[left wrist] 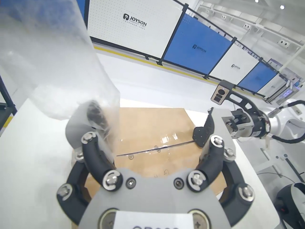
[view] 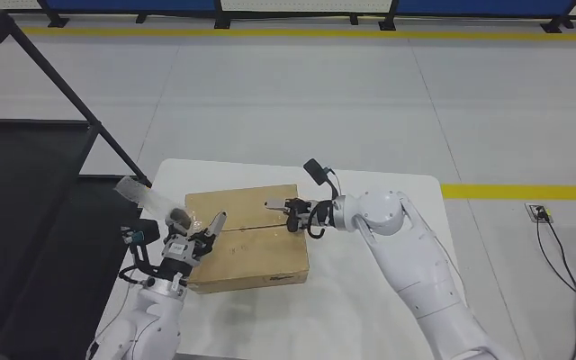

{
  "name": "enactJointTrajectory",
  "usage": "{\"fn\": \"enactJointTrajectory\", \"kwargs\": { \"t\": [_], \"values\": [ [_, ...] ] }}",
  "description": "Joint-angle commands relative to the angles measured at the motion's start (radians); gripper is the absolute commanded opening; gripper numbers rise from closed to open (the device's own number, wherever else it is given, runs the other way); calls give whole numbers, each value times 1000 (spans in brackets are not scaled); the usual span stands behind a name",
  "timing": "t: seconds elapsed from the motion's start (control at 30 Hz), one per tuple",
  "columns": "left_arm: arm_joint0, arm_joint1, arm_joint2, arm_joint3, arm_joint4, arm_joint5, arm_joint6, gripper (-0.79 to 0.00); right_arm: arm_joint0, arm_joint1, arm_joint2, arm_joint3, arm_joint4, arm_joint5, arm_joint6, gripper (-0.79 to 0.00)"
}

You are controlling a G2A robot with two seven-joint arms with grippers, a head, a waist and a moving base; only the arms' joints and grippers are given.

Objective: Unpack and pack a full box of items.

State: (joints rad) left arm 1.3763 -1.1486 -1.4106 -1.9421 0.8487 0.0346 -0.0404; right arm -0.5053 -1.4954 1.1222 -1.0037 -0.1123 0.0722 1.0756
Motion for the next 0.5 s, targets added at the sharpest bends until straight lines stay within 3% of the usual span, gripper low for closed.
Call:
{"fn": "enactJointTrajectory", "kwargs": {
  "t": [0.0, 0.47],
  "values": [
    [-19, -3, 20, 16, 16, 5, -17, 0, -1, 2, 0, 2, 2, -3, -1, 0],
    [-157, -28, 165, 144, 135, 27, -105, 0, -54, 34, 62, -53, 55, -59, 31, 0]
  ]
}}
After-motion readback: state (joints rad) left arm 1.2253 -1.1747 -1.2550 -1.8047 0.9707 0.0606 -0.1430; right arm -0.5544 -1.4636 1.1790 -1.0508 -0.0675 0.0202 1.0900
